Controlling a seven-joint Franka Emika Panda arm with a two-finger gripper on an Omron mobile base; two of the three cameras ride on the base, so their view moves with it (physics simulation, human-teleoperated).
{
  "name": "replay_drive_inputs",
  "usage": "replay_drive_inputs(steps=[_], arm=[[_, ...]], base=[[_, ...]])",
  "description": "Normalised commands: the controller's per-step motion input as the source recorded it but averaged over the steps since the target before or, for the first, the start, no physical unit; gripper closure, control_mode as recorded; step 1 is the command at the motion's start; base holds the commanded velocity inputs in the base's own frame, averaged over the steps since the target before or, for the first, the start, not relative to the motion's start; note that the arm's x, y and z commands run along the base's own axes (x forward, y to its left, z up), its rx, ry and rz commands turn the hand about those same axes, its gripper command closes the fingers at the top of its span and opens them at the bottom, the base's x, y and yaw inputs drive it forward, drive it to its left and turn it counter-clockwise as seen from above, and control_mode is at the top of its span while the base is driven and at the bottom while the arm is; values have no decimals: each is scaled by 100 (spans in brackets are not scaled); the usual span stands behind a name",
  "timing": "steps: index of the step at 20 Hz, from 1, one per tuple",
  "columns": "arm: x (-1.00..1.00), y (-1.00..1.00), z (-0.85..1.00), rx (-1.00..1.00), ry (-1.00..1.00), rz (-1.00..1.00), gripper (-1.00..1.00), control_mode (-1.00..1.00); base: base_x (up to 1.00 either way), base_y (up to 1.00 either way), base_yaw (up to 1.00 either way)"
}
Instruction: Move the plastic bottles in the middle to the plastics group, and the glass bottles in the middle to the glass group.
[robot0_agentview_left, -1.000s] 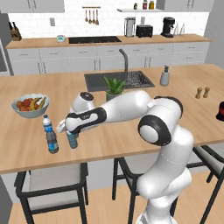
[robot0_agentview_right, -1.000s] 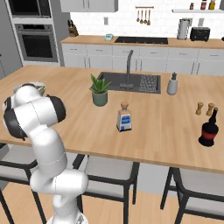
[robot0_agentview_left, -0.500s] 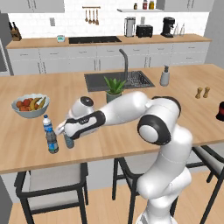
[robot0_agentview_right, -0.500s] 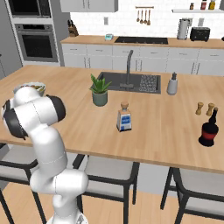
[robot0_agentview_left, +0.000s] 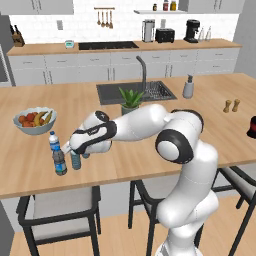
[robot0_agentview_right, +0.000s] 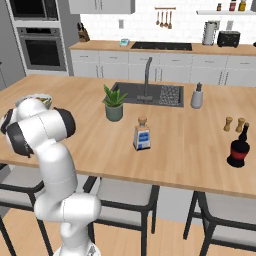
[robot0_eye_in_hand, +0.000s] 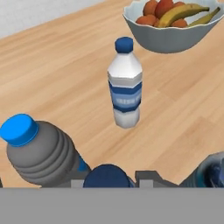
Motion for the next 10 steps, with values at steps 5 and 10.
replay_drive_inputs(steps=[5,10], arm=[[0,0,-15,0,5,3,100,-100],[0,0,-3,0,0,1,100,-100]], base=[[0,0,0],[0,0,0]])
